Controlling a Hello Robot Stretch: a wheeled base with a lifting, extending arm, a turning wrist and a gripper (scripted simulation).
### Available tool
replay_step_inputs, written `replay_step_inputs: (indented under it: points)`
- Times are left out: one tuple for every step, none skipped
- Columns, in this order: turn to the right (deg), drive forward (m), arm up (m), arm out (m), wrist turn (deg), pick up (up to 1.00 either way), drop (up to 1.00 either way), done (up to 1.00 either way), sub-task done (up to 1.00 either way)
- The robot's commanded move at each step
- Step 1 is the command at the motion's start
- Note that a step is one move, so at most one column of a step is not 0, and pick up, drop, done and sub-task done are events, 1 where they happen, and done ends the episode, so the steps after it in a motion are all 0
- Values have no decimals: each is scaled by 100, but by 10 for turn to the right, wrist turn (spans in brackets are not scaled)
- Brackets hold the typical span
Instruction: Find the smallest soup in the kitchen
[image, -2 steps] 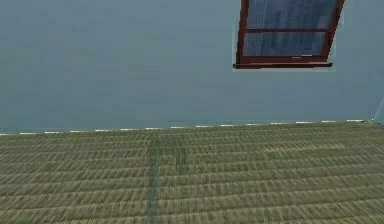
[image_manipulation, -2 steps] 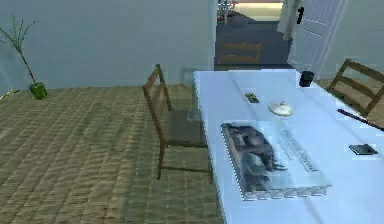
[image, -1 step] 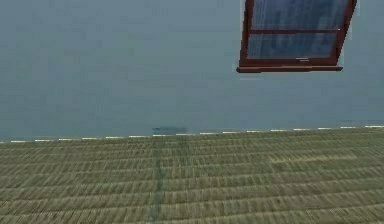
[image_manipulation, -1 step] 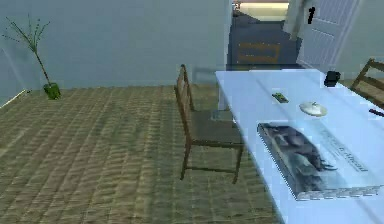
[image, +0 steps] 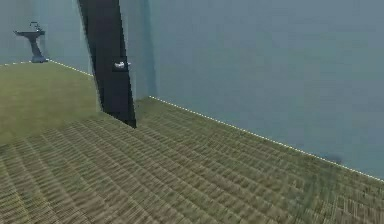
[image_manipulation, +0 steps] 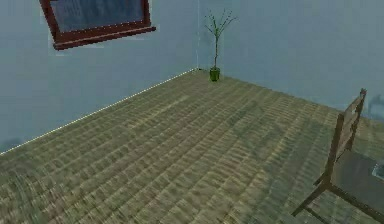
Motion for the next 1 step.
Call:
replay_step_inputs:
  points:
    - [-450, 0, 0, 0, 0, 0, 0, 0, 0]
